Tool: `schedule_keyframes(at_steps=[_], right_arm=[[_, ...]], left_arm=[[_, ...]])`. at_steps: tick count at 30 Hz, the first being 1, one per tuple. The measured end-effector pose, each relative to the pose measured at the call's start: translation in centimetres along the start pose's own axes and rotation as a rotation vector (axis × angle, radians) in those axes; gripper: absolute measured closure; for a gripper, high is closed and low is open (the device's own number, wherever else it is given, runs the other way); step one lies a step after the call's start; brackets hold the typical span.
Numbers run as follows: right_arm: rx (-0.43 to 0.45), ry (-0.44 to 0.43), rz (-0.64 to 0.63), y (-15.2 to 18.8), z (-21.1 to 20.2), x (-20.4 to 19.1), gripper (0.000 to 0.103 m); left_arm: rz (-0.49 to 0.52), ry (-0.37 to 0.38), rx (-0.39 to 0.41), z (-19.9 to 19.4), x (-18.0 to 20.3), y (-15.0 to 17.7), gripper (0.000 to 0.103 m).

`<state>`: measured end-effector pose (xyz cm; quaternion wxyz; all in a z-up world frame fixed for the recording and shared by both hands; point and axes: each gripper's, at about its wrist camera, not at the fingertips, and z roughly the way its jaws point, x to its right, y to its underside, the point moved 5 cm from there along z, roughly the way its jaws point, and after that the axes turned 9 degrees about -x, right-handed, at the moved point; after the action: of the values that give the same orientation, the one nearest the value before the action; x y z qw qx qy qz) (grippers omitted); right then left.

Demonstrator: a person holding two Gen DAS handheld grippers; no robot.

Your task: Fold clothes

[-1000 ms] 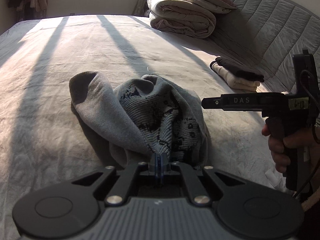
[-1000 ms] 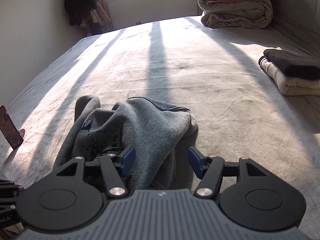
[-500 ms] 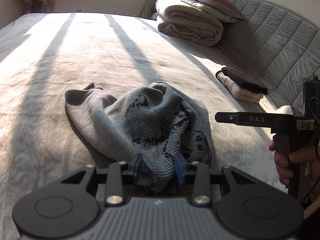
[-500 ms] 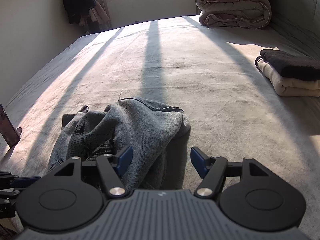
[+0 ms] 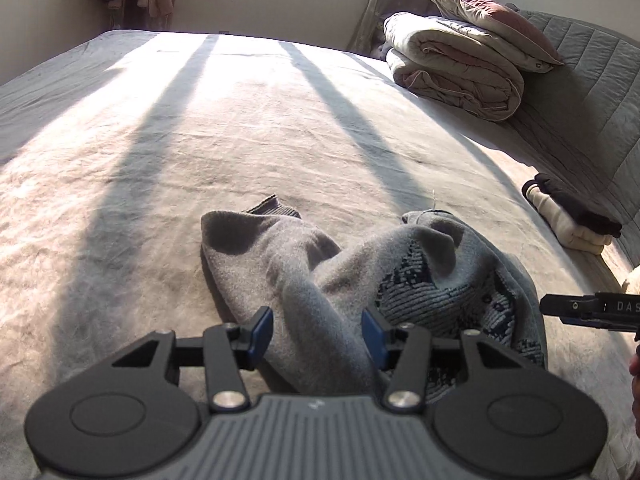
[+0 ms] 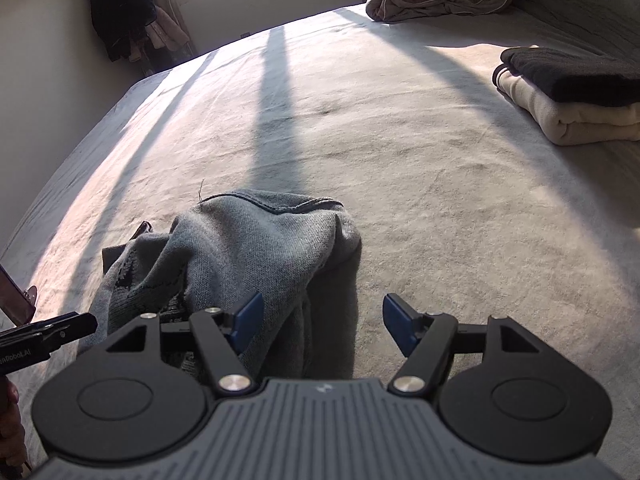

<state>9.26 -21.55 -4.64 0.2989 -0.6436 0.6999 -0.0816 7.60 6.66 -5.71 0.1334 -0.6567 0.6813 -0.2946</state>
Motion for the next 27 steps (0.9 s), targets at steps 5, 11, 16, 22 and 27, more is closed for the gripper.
schedule_keyframes(at_steps=[5, 11, 16, 22, 27], right_arm=[[-0.013, -0.014, 0.028, -0.3, 0.8, 0.0, 0.033], [-0.047, -0.023, 0.024, -0.2, 1.6, 0.2, 0.033], [-0.061, -0.022, 0.010, -0.2, 2.1, 0.2, 0.033], [-0.050, -0.011, -0.007, -0.3, 1.7, -0.1, 0.033], [-0.029, -0.014, -0.020, -0.1, 0.8, -0.7, 0.033]], left_arm=[[-0.081, -0.041, -0.003, 2.6, -2.3, -0.8, 0.053], [-0.121, -0.029, -0.002, 4.6, -3.1, -1.4, 0.060], [-0.116, -0.002, 0.008, 4.7, -2.9, -1.7, 0.095], [-0.111, 0.034, 0.039, 2.0, -2.2, -1.1, 0.097], [-0.097, 0.062, 0.031, -0.9, -1.8, 0.2, 0.098]])
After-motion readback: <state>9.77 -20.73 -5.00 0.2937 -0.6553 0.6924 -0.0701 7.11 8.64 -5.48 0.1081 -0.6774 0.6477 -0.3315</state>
